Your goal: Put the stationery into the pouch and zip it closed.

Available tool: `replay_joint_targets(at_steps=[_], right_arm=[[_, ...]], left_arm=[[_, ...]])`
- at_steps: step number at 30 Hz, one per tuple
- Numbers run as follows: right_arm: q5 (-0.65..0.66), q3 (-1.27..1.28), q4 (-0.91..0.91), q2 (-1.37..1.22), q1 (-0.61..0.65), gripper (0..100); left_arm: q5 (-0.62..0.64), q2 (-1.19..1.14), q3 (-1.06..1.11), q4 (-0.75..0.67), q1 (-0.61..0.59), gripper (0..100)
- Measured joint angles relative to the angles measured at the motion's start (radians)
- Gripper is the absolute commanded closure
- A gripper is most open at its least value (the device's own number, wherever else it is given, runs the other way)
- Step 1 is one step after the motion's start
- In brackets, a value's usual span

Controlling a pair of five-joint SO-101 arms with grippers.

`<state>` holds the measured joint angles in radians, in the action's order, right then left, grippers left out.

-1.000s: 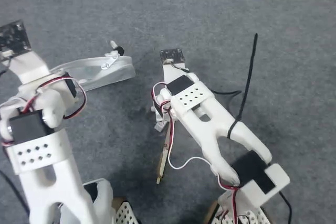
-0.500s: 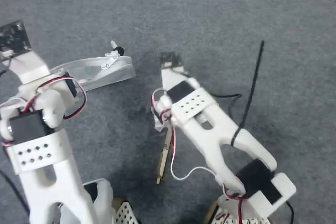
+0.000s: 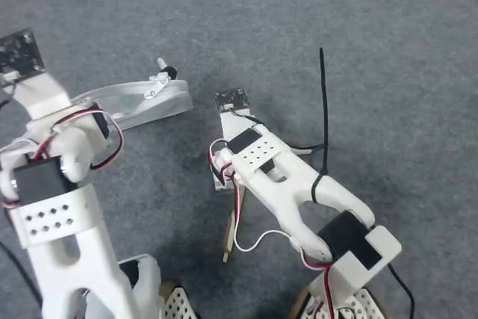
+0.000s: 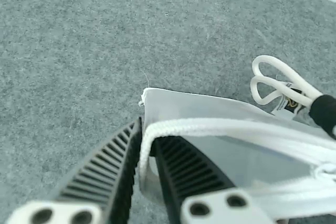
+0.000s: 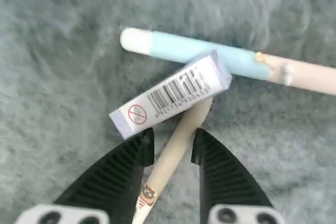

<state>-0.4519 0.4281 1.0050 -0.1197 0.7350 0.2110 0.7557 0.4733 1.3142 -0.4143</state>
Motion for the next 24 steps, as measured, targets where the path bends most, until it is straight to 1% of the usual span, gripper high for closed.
replay_joint_targets(at_steps=[8,9,12,14,16,24], right_arm=[[-0.002,-0.003,-0.034,-0.087,-0.020,88.8],[-0.002,-0.006,-0.034,-0.091,-0.018,90.4],[0.000,-0.038,0.000,-0.106,-0.020,99.8],[0.000,-0.060,0.028,-0.120,-0.025,97.6],[0.000,-0.077,0.055,-0.127,-0.029,99.6],[0.000,-0.157,0.180,-0.129,-0.025,99.3]], left_arm=[[0.000,0.005,0.020,-0.006,0.000,99],[0.000,0.005,0.020,-0.011,0.000,99],[0.000,0.003,0.020,-0.014,0.000,99],[0.000,0.003,0.020,-0.014,0.000,99],[0.000,0.003,0.020,-0.014,0.000,99],[0.000,0.003,0.020,-0.014,0.000,99]])
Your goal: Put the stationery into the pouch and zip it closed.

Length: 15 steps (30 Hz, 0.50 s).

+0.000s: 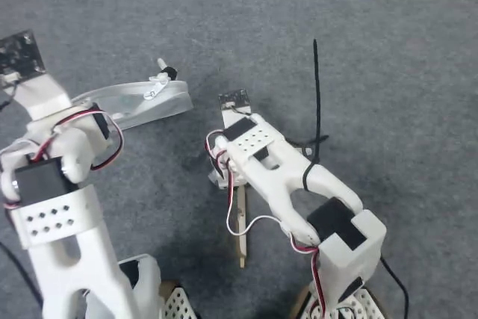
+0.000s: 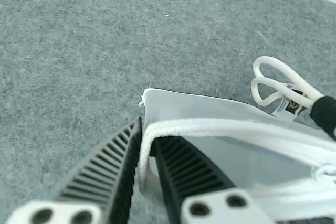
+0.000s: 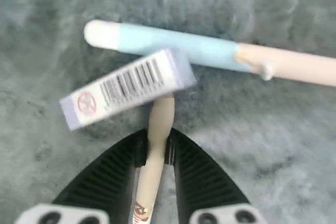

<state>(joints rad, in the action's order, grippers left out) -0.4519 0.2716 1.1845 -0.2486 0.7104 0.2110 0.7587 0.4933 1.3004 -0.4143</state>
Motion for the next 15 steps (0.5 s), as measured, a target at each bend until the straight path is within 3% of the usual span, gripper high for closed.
replay_joint_targets(at_steps=[15], right_arm=[[0.000,-0.315,0.427,0.000,0.000,99.3]], left_arm=[[0.000,0.000,0.000,0.000,0.000,99]])
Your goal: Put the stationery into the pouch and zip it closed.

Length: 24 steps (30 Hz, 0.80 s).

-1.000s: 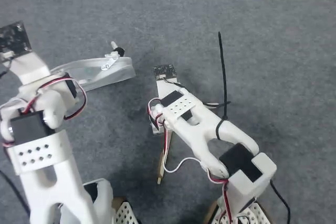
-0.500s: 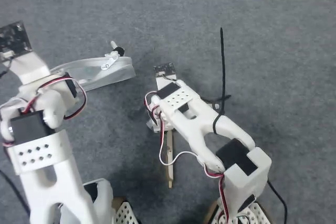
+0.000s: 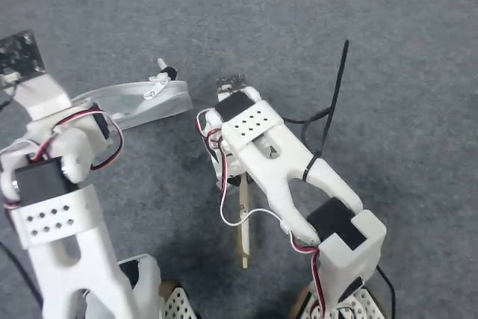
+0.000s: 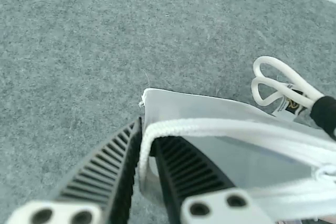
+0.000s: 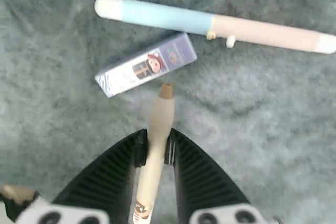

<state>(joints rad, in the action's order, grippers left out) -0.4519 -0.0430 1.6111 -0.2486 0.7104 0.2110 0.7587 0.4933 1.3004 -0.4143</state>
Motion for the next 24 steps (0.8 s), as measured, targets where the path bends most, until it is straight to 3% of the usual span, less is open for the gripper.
replay_joint_targets(at_steps=[9,24], right_arm=[[0.000,-0.014,0.120,0.112,0.000,99.3],[0.000,-0.014,0.137,0.267,0.002,99.3]], left_arm=[[0.000,0.000,0.000,0.000,0.000,99],[0.000,0.000,0.000,0.000,0.000,99]])
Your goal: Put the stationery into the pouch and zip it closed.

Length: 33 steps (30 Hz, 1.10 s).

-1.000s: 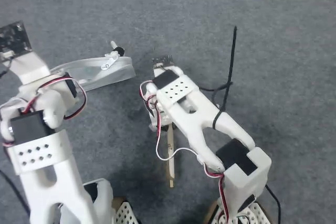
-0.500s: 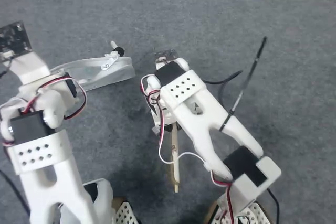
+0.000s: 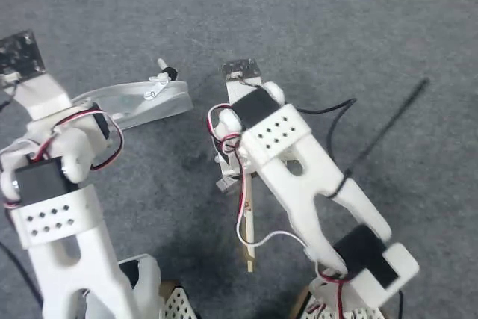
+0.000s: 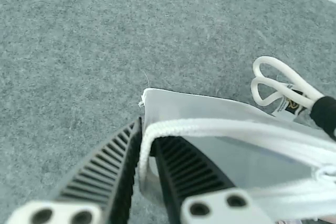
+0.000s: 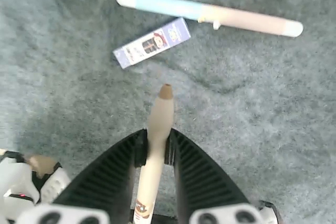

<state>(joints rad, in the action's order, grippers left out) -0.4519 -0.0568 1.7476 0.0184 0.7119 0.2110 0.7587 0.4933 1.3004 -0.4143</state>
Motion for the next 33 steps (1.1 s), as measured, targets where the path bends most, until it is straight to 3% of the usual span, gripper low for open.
replay_joint_targets(at_steps=[18,33], right_arm=[[0.000,0.000,-0.015,0.305,0.012,99.3],[0.000,0.000,-0.348,0.554,0.086,99.3]], left_arm=[[-0.002,0.008,0.000,0.000,0.146,99],[-0.018,0.003,0.000,0.011,0.183,99]])
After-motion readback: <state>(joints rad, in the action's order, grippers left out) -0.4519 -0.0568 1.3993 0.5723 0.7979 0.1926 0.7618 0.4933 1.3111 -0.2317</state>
